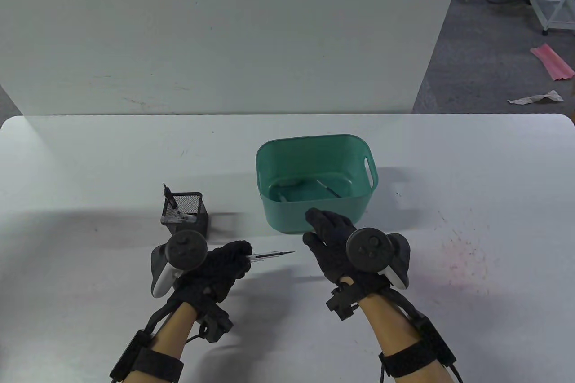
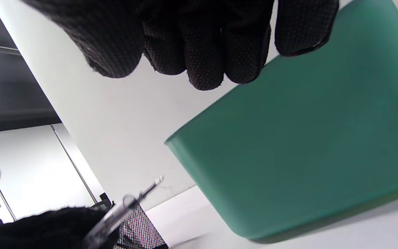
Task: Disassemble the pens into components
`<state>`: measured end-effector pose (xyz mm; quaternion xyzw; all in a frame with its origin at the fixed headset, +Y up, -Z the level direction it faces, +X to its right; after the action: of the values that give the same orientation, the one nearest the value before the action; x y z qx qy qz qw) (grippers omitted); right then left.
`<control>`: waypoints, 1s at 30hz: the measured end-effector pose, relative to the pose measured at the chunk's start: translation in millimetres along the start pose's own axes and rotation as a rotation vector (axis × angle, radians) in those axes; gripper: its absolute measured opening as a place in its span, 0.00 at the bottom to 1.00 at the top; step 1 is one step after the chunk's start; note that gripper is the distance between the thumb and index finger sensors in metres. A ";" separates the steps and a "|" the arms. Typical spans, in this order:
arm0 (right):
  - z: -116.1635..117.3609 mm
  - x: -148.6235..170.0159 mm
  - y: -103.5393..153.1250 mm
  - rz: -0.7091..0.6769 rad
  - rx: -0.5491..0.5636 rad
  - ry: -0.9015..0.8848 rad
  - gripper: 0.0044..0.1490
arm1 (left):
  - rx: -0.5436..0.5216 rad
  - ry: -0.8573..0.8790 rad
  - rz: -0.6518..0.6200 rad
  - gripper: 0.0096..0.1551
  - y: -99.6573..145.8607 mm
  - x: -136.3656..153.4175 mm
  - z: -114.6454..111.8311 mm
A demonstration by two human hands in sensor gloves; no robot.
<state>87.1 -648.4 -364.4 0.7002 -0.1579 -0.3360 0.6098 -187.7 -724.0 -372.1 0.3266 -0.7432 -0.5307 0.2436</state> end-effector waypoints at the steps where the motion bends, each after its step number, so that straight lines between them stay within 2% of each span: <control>1: 4.4 1.5 1.5 -0.006 -0.010 0.005 0.35 | 0.005 -0.004 -0.002 0.26 0.4 -0.4 -1.5; 9: 31.0 4.2 5.1 -0.040 -0.141 -0.006 0.37 | 0.022 -0.015 -0.017 0.26 -0.2 -6.5 -9.7; 12: 41.0 5.9 7.1 -0.041 -0.184 0.040 0.37 | 0.019 -0.013 -0.022 0.26 0.1 -7.5 -9.4; 19: 51.7 8.1 10.0 -0.057 -0.178 0.070 0.27 | 0.019 -0.013 -0.030 0.26 3.2 -8.9 -12.9; 30: 49.3 14.3 12.5 -0.050 -0.186 0.064 0.25 | 0.029 -0.015 -0.018 0.26 1.6 -8.9 -18.0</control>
<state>67.1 -697.0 -357.9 0.6548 -0.0889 -0.3416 0.6683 -169.4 -728.3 -365.0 0.3329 -0.7495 -0.5247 0.2284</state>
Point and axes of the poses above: the tracker on the back of each hand, its own x axis roughly to the little-finger side, its own y axis roughly from the fingertips to the wrist, z = x × y, the point moved 5 cm from there along -y, roughly from the wrist to the fingertips, and after that the axes turned 8 degrees about z, right-handed, at the moved point
